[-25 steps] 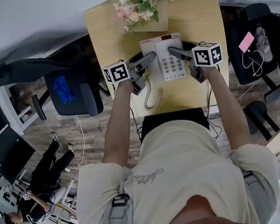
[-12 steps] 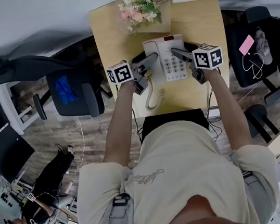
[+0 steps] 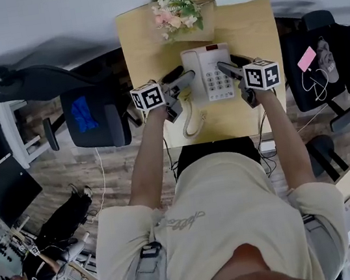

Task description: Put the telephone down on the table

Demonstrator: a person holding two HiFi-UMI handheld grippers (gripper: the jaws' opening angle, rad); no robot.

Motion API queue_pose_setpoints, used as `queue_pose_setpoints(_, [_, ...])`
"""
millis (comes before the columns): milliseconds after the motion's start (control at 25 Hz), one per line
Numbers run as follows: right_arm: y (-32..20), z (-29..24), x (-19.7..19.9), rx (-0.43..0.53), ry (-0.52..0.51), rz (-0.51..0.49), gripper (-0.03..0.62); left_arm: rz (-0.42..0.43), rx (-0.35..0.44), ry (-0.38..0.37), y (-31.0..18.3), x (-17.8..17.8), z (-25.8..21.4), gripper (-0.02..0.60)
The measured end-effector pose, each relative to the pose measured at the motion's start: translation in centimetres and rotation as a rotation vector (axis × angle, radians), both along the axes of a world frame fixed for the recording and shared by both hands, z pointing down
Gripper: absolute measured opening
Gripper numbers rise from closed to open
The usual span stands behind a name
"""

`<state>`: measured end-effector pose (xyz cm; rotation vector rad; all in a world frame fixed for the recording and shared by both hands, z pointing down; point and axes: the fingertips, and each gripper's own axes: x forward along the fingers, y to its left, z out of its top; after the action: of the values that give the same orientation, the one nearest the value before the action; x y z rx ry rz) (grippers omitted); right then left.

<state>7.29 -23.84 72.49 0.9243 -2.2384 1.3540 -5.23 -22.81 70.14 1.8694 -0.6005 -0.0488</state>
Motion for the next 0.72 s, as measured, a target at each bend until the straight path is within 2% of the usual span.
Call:
queue_pose_setpoints(120, [0.6,-0.6,0.2,0.018,0.010,0.005,0.259,0.022,0.046,-0.052,0.7,0.1,-0.9,0.387])
queue_pose_setpoints(400, [2.7,-2.4,0.6,0.056,0.013,0.006,0.258,0.019,0.118,-0.081,2.8,-0.3,-3.3,0.387])
queue_pose_setpoints(720, [4.7,-5.4,0.4,0.128,0.026,-0.038,0.252,0.031,0.174,-0.069,5.3,-0.1,-6.2,0.386])
